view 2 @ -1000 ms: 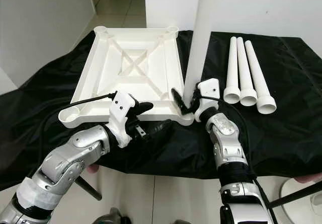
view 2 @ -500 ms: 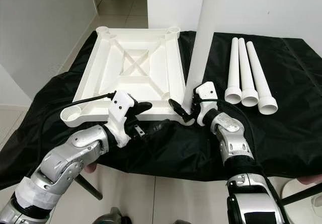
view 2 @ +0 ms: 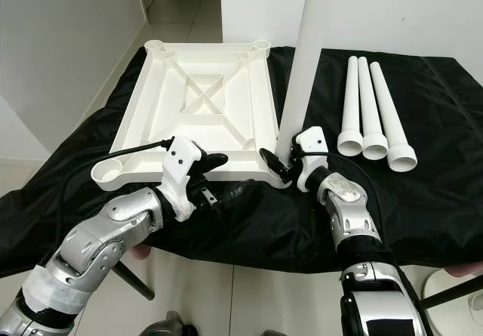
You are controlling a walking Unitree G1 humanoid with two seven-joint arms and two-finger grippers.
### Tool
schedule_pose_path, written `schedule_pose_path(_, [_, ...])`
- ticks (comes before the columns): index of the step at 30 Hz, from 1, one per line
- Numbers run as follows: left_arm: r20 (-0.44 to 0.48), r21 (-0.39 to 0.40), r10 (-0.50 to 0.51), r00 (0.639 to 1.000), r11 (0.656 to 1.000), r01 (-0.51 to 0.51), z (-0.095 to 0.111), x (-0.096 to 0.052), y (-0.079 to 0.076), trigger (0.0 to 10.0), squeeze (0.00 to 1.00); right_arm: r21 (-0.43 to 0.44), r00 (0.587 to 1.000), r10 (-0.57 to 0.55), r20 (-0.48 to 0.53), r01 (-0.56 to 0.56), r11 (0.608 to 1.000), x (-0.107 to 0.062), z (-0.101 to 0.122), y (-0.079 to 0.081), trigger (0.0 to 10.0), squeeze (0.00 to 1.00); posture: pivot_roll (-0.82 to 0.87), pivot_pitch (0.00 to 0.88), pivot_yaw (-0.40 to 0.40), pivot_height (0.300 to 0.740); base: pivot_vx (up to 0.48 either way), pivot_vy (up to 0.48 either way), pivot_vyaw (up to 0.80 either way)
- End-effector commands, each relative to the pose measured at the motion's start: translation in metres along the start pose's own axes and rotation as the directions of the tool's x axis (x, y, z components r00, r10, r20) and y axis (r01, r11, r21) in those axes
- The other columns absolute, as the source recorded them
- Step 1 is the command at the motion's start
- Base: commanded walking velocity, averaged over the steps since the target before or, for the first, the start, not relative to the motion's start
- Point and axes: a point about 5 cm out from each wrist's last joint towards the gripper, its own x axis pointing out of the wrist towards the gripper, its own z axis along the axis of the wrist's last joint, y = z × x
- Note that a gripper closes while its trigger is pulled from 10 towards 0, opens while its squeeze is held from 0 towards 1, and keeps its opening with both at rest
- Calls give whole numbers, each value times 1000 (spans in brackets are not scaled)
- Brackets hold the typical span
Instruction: Building children table
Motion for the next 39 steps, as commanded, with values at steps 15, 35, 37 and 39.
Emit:
schedule_pose_path(15, [-13,10,-103,995,995,103,2,-1,-4,10000,0,78,998,-57,-11,57,995,-7,-15,11,10000,0,6,19,89,740,0,0,0])
schedule_pose_path(35, [-9,1,-95,995,995,95,-1,-1,-6,10000,0,139,862,-493,-120,506,851,1,-20,42,10000,0,14,0,48,740,0,0,0])
schedule_pose_path(37, [-9,1,-96,995,995,96,-1,-1,-7,10000,0,140,837,-533,-124,547,826,2,-19,46,10000,0,14,0,48,740,0,0,0])
schedule_pose_path(39, [-9,1,-98,995,995,98,-1,-1,-7,10000,0,144,806,-577,-134,592,793,2,-19,50,10000,0,13,0,48,740,0,0,0])
